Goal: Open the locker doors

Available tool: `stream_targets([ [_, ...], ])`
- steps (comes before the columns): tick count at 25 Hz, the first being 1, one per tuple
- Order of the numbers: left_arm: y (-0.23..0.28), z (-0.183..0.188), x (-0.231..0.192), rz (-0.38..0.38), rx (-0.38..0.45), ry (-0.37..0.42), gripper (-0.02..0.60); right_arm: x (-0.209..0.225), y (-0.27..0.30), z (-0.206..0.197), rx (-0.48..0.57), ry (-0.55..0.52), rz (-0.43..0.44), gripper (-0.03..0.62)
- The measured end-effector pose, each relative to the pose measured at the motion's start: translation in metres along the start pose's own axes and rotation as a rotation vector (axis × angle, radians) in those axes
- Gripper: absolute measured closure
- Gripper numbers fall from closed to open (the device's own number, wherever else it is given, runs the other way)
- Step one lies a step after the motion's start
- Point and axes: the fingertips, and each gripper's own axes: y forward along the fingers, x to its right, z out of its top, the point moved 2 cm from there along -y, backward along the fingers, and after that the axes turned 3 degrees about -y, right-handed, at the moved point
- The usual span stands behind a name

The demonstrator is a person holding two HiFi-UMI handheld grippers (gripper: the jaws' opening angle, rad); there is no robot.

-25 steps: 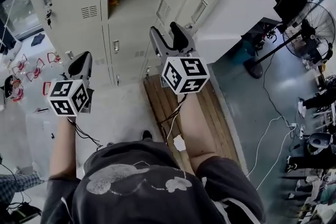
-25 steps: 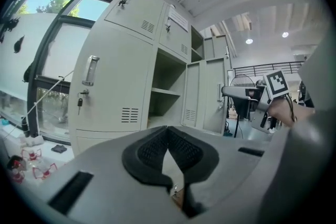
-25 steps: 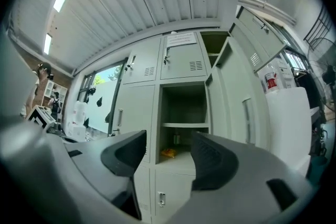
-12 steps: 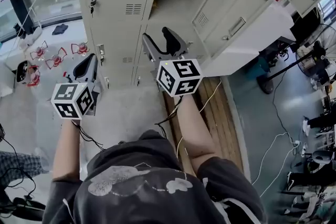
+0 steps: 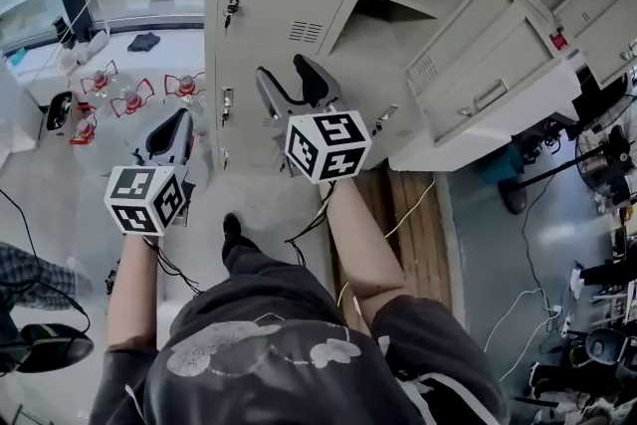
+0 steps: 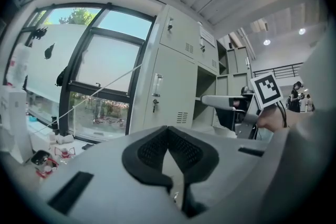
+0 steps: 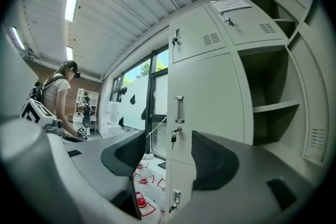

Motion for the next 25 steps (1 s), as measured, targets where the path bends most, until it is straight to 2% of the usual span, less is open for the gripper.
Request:
stream_targets([
  [4,0.008,0.013,-0.02,0.01,0.007,0.022,0.572,-0.012,0.043,0.008,0.027,0.013,0.032,0.318],
  [11,0.035,0.035,-0.06,0.008,0.016,0.047,0.572,-0.01,0.113,0.026,0.071,0.017,0.012,0.29],
  [17,0.057,0.04,-0.087,0.009,0.009,0.048,0.572,-0.008,0.165,0.03,0.078,0.019,0.017,0.291],
  [25,0.075,0.049,-0.118,0.023,0.021,0.041,0.572,0.0,0.219,0.035,0.086,-0.013,-0.043,0.292],
])
